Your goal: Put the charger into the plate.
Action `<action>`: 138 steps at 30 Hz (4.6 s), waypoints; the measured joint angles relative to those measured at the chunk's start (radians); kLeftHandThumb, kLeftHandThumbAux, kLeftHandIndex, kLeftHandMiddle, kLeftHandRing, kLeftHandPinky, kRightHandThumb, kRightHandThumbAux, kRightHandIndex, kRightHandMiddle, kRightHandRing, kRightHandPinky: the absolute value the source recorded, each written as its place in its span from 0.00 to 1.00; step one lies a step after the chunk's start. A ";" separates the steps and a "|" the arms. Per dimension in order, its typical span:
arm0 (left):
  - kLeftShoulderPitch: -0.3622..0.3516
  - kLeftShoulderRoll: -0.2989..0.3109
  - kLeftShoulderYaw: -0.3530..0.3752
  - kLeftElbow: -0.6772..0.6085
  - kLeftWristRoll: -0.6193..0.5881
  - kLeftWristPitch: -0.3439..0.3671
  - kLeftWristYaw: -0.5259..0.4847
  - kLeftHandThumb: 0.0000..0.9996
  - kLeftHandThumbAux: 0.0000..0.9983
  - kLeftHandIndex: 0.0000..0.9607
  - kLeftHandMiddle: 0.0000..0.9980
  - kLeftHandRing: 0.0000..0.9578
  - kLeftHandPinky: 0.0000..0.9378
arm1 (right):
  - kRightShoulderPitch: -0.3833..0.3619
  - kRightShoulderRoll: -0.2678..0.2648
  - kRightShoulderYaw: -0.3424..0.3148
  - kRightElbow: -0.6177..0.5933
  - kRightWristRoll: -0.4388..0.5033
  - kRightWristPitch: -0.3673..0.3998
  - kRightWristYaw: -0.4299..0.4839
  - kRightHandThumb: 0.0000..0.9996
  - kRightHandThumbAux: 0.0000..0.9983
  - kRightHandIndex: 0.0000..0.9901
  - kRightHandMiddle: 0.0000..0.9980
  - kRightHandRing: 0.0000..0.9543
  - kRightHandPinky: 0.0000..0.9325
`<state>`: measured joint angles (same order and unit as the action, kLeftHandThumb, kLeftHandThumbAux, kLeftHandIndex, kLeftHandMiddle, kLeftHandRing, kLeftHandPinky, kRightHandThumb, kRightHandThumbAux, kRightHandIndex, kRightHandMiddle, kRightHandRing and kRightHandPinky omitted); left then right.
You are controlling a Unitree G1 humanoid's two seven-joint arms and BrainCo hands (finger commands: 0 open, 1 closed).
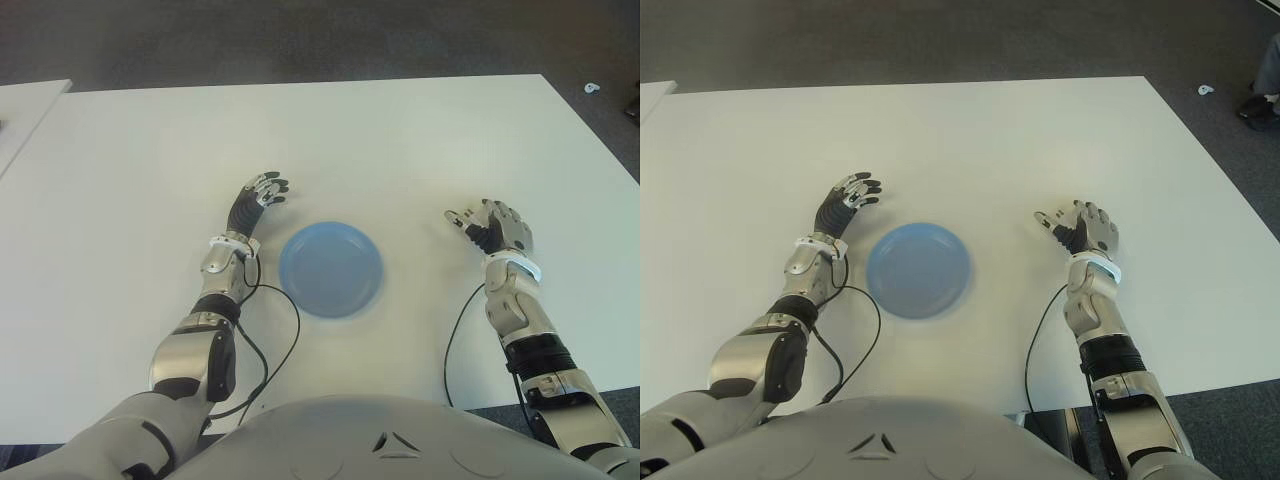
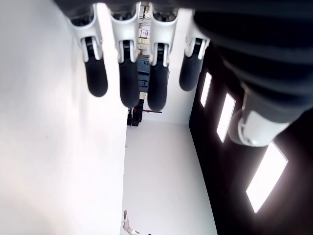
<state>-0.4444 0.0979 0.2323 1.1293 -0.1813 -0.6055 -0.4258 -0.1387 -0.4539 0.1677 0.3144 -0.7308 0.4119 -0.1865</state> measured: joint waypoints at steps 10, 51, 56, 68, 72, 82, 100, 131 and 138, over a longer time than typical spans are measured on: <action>0.001 0.003 0.000 0.000 0.000 -0.002 0.000 0.04 0.55 0.27 0.33 0.33 0.32 | -0.063 -0.025 0.002 0.154 0.018 -0.092 -0.050 0.35 0.11 0.00 0.00 0.00 0.00; 0.002 0.009 0.000 0.003 0.001 -0.009 0.000 0.02 0.56 0.27 0.33 0.33 0.32 | -0.086 -0.081 0.004 0.228 0.027 -0.129 -0.165 0.34 0.14 0.00 0.00 0.00 0.00; 0.002 0.010 -0.001 0.004 0.001 -0.009 0.000 0.02 0.56 0.27 0.33 0.33 0.33 | -0.071 -0.083 0.001 0.224 0.028 -0.139 -0.180 0.33 0.14 0.00 0.00 0.00 0.00; 0.002 0.014 -0.001 0.010 0.004 -0.007 0.000 0.03 0.56 0.27 0.32 0.32 0.31 | -0.033 -0.104 -0.024 0.155 0.023 -0.142 -0.229 0.31 0.14 0.00 0.00 0.00 0.00; 0.002 0.014 -0.001 0.011 0.003 -0.007 0.000 0.03 0.56 0.26 0.31 0.32 0.31 | -0.023 -0.109 -0.027 0.133 0.019 -0.139 -0.235 0.32 0.14 0.00 0.00 0.00 0.00; 0.002 0.016 -0.005 0.012 0.006 -0.010 0.000 0.01 0.55 0.26 0.31 0.32 0.31 | 0.014 -0.112 -0.030 0.068 0.006 -0.094 -0.217 0.34 0.13 0.00 0.00 0.00 0.00; 0.001 0.023 -0.008 0.014 0.006 -0.006 0.001 0.01 0.55 0.27 0.32 0.32 0.31 | 0.046 -0.110 -0.001 0.041 0.000 -0.013 -0.096 0.34 0.11 0.00 0.00 0.00 0.00; 0.001 0.023 -0.003 0.012 0.001 0.000 -0.002 0.02 0.55 0.27 0.31 0.32 0.31 | -0.019 -0.109 0.048 0.163 0.011 -0.015 -0.057 0.35 0.11 0.00 0.00 0.00 0.00; 0.002 0.022 0.000 0.012 -0.005 0.001 -0.013 0.02 0.55 0.26 0.31 0.32 0.32 | -0.043 -0.106 0.050 0.203 0.019 -0.028 -0.058 0.36 0.11 0.00 0.00 0.00 0.00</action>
<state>-0.4427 0.1203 0.2320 1.1414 -0.1865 -0.6049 -0.4390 -0.1819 -0.5597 0.2177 0.5178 -0.7113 0.3842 -0.2441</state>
